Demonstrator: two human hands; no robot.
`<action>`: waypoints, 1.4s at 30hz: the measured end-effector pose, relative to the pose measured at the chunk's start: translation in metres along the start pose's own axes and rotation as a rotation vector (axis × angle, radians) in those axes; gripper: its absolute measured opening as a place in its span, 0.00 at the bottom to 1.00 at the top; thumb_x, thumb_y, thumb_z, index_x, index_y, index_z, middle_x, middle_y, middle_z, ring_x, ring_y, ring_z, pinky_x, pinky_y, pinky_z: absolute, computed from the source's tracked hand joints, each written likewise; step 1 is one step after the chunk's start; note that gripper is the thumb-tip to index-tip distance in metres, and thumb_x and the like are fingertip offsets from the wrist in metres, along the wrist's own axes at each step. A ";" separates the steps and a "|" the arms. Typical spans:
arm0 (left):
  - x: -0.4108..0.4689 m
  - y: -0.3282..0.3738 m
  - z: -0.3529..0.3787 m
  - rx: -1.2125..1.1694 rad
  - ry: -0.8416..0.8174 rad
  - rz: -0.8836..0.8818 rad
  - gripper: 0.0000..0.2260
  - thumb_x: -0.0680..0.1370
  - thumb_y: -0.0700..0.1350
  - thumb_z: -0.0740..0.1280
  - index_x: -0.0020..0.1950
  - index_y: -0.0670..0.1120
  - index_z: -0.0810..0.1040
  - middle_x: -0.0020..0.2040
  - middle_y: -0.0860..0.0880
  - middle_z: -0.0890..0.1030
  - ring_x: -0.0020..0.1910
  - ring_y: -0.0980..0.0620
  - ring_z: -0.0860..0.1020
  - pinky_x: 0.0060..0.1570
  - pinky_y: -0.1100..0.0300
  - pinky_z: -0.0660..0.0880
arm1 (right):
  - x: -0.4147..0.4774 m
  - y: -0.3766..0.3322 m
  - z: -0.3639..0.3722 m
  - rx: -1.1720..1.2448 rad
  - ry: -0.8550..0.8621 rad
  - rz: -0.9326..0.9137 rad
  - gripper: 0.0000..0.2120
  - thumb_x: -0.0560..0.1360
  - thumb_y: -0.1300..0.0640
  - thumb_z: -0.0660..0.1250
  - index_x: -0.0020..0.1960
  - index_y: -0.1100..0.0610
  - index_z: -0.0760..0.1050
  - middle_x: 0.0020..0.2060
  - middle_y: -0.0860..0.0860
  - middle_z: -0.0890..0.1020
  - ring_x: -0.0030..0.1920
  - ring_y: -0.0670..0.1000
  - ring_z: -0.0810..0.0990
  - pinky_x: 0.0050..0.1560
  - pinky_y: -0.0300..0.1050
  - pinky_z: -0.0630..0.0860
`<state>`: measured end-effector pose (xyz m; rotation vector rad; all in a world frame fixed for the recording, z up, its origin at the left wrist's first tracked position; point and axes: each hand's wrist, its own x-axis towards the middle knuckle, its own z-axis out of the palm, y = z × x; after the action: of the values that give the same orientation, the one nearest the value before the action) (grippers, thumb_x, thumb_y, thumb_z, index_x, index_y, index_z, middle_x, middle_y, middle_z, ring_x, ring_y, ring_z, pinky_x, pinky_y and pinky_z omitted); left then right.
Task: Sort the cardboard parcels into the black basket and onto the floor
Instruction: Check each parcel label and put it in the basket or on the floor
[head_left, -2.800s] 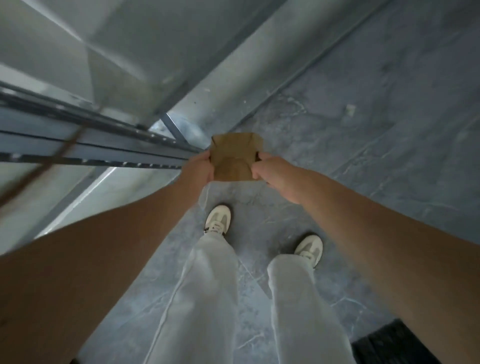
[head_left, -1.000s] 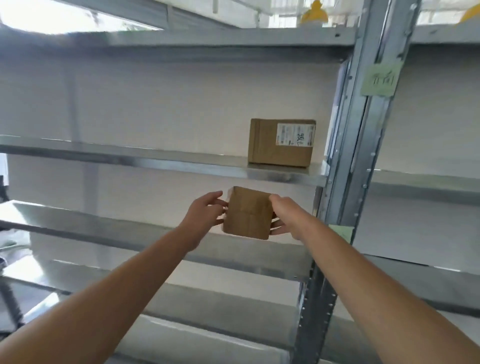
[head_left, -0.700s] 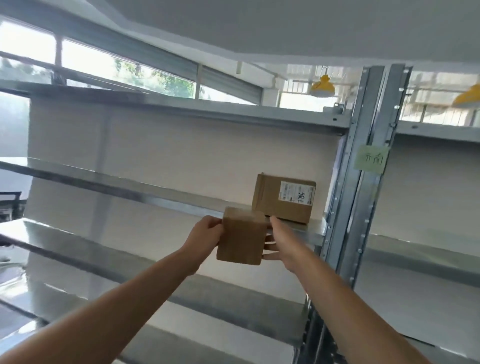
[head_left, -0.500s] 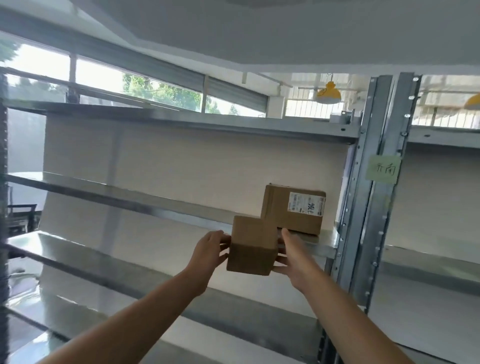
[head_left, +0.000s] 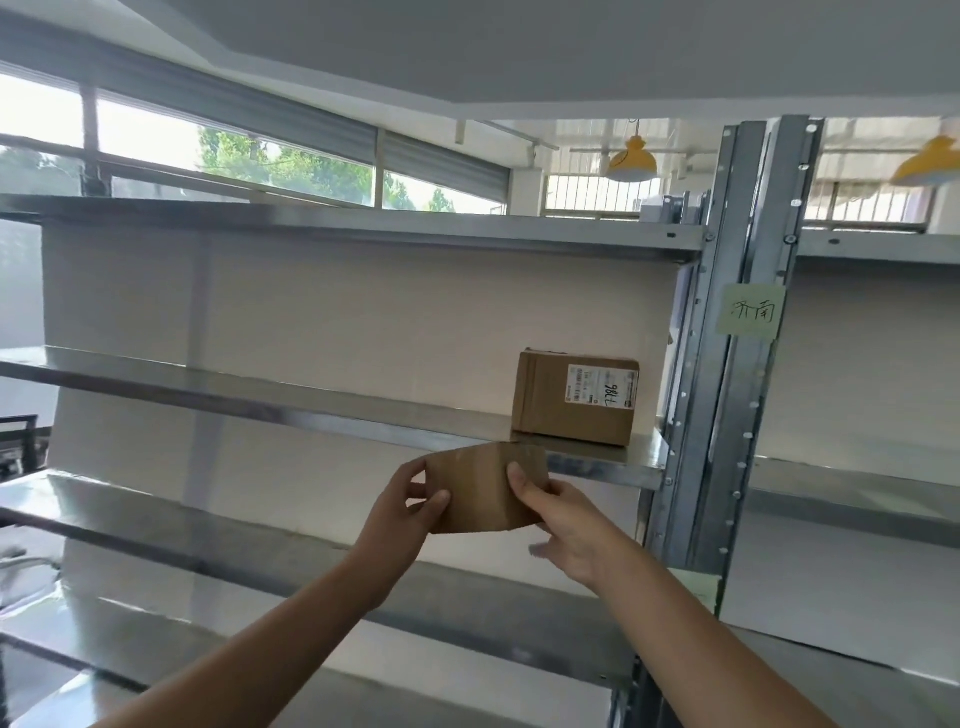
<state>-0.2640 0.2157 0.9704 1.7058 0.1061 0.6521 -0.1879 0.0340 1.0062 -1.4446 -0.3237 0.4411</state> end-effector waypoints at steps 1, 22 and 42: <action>-0.001 -0.003 0.001 -0.031 0.010 -0.011 0.19 0.80 0.43 0.67 0.69 0.55 0.69 0.56 0.46 0.79 0.53 0.50 0.81 0.52 0.55 0.78 | 0.000 0.002 0.001 0.007 0.020 -0.024 0.32 0.67 0.46 0.76 0.66 0.59 0.71 0.57 0.50 0.79 0.61 0.50 0.74 0.73 0.59 0.64; -0.002 -0.019 -0.028 -0.055 0.059 0.087 0.09 0.78 0.38 0.69 0.56 0.47 0.80 0.53 0.56 0.84 0.50 0.64 0.81 0.45 0.73 0.77 | 0.001 0.024 0.015 0.060 0.223 -0.186 0.06 0.80 0.58 0.65 0.56 0.56 0.77 0.52 0.53 0.84 0.56 0.53 0.80 0.48 0.49 0.82; 0.043 -0.071 -0.100 -0.065 -0.230 0.026 0.21 0.77 0.36 0.69 0.69 0.46 0.73 0.65 0.50 0.79 0.65 0.50 0.77 0.61 0.52 0.77 | 0.075 0.073 0.041 0.047 -0.178 -0.069 0.22 0.76 0.65 0.68 0.66 0.49 0.70 0.56 0.61 0.81 0.57 0.57 0.82 0.60 0.53 0.79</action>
<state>-0.2557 0.3387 0.9297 1.7091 -0.0987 0.4688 -0.1479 0.1104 0.9338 -1.3474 -0.5012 0.5197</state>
